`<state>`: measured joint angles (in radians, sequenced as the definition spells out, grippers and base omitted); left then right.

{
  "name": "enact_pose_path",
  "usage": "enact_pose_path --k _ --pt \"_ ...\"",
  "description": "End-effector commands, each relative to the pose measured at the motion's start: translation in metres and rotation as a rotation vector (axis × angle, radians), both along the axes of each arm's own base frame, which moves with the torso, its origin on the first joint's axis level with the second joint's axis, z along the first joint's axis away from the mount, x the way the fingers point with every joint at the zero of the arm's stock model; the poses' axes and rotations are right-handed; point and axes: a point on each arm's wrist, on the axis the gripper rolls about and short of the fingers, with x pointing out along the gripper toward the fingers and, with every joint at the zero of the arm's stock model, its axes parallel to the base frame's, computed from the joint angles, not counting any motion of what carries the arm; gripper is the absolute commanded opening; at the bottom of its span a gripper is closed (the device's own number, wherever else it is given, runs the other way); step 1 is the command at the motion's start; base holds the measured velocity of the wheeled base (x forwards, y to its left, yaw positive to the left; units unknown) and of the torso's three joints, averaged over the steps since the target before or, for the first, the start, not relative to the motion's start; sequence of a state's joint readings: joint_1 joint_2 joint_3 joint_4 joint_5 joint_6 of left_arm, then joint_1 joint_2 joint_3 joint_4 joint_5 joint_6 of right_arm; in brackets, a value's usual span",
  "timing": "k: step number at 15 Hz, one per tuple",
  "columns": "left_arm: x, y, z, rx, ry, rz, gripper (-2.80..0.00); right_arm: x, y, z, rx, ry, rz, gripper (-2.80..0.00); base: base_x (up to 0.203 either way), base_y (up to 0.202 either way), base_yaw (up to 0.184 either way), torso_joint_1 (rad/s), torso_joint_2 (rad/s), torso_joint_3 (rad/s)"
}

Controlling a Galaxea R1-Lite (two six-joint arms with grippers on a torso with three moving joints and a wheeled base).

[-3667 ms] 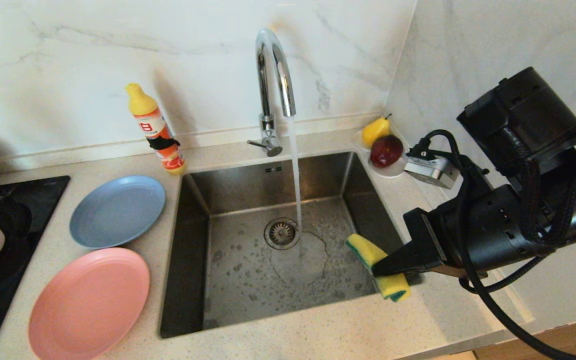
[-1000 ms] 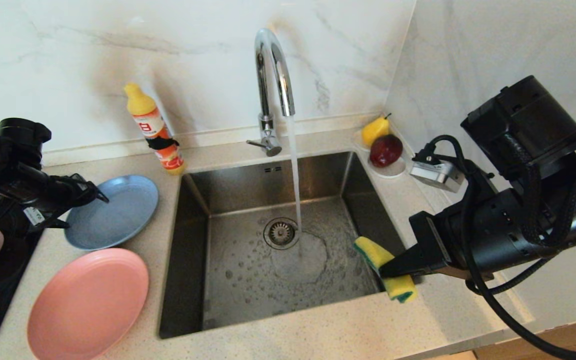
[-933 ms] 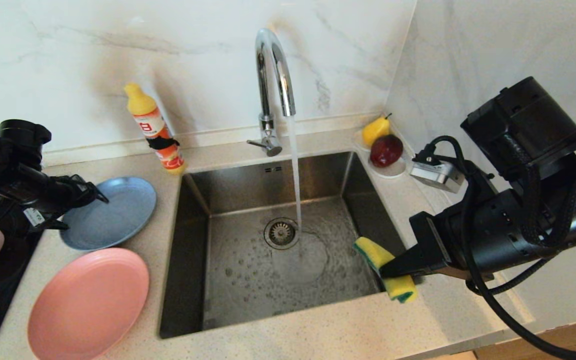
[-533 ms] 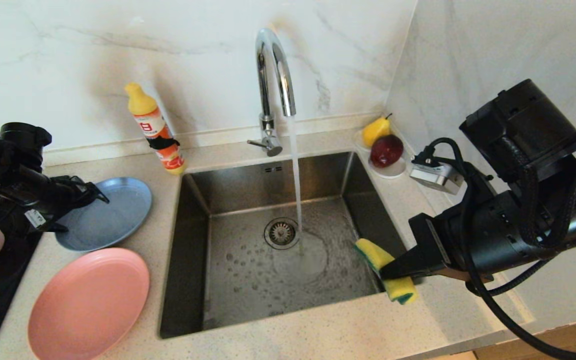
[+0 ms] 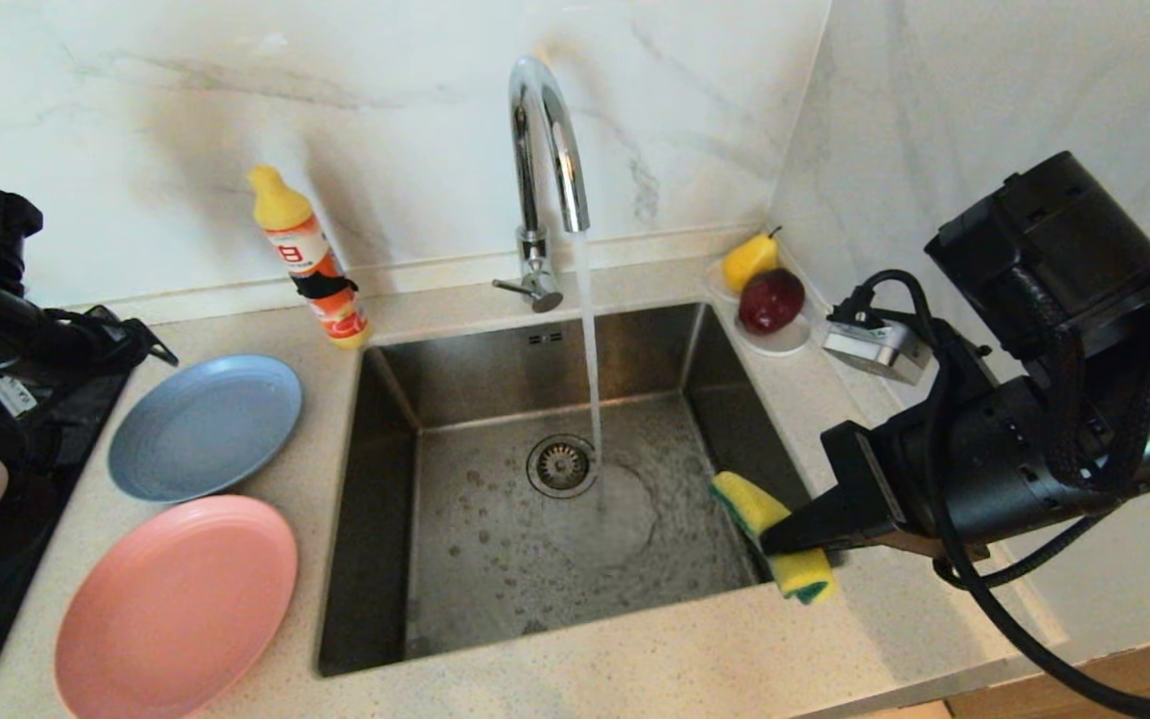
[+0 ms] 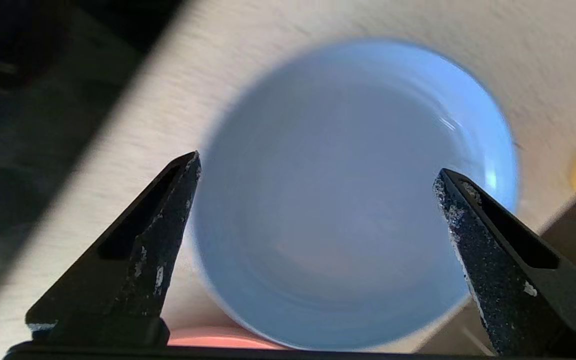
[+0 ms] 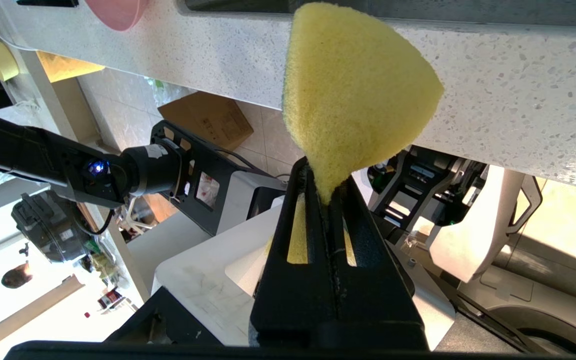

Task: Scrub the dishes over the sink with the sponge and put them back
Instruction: Wash the plate

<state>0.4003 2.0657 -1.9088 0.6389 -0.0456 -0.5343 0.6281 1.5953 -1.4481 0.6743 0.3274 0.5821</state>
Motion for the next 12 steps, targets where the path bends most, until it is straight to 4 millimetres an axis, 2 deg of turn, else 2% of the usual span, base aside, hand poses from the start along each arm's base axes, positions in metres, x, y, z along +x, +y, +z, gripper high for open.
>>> enact_pose_path --k 1,4,12 --pt "0.0 0.015 -0.012 -0.015 0.034 0.032 0.0 0.0 0.001 0.0 0.001 0.006 0.0 -2.8 0.0 0.0 0.0 0.0 0.0 0.0" --pt "0.003 0.023 -0.038 -0.058 0.113 0.043 0.0 0.001 0.001 0.0 0.002 0.005 0.0 -2.8 0.0 0.0 0.0 0.0 0.0 0.0" --pt "0.007 0.025 -0.054 -0.193 0.098 -0.023 0.0 0.001 0.001 -0.002 -0.004 0.014 -0.003 -2.8 0.0 0.0 0.0 0.0 0.0 0.0"
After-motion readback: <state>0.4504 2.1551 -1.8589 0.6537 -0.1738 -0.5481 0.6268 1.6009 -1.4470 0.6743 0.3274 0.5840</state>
